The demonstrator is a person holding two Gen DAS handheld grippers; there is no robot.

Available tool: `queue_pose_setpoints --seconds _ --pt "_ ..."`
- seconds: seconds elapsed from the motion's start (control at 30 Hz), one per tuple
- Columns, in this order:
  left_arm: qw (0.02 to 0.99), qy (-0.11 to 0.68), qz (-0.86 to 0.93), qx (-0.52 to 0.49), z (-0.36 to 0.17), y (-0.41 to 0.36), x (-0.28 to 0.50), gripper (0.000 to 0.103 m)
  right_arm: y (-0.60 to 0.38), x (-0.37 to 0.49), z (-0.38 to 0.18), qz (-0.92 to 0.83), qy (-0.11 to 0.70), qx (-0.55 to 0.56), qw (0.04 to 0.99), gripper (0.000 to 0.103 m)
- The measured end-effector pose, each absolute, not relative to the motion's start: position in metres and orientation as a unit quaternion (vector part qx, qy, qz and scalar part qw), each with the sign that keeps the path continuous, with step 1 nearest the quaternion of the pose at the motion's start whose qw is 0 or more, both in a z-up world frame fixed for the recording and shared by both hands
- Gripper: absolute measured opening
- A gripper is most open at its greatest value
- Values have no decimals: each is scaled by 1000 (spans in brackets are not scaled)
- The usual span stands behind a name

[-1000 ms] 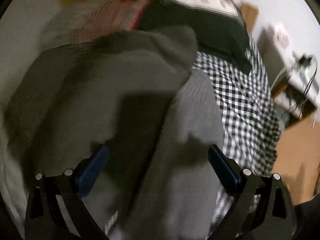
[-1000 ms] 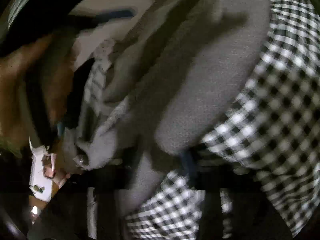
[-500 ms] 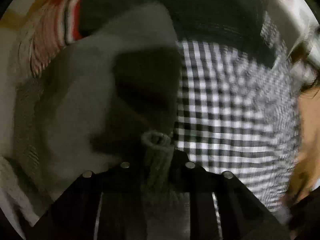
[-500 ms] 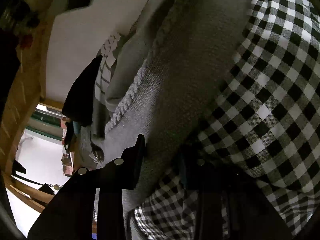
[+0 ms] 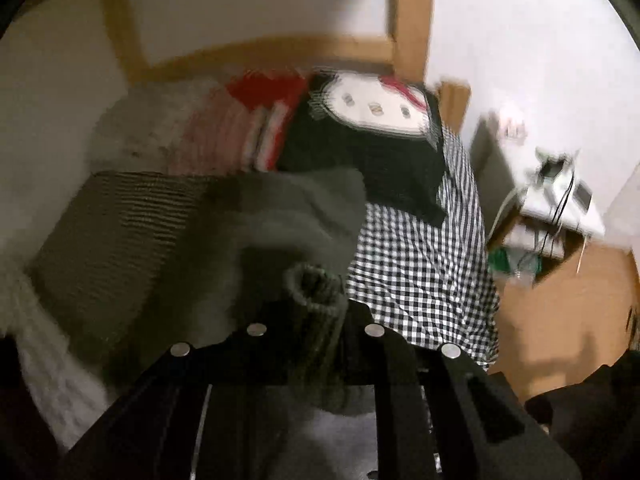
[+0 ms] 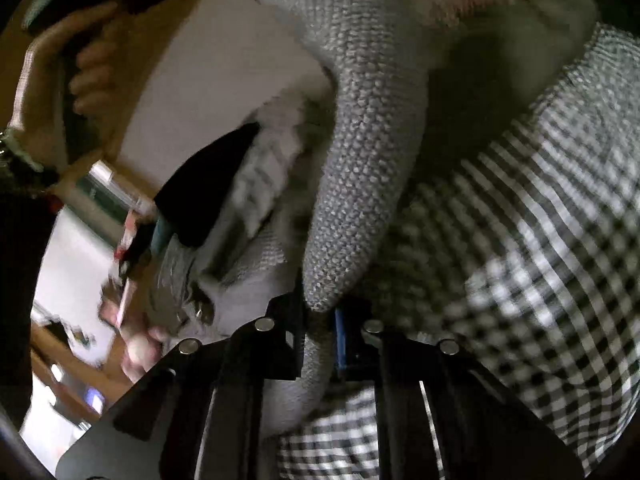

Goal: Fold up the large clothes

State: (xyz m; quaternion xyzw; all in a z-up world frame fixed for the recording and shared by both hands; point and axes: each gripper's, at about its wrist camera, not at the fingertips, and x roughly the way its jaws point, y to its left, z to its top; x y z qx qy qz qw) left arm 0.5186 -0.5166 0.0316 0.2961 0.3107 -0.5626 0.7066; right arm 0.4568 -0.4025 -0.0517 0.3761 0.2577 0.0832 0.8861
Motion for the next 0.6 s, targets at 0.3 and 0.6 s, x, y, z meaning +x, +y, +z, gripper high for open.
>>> queue_pose_setpoints --seconds 0.3,0.6 --pt "817 248 -476 213 97 -288 533 13 -239 479 23 179 273 180 928 11" --pt "888 243 -358 154 61 -87 539 13 -69 504 1 233 340 35 911 11"
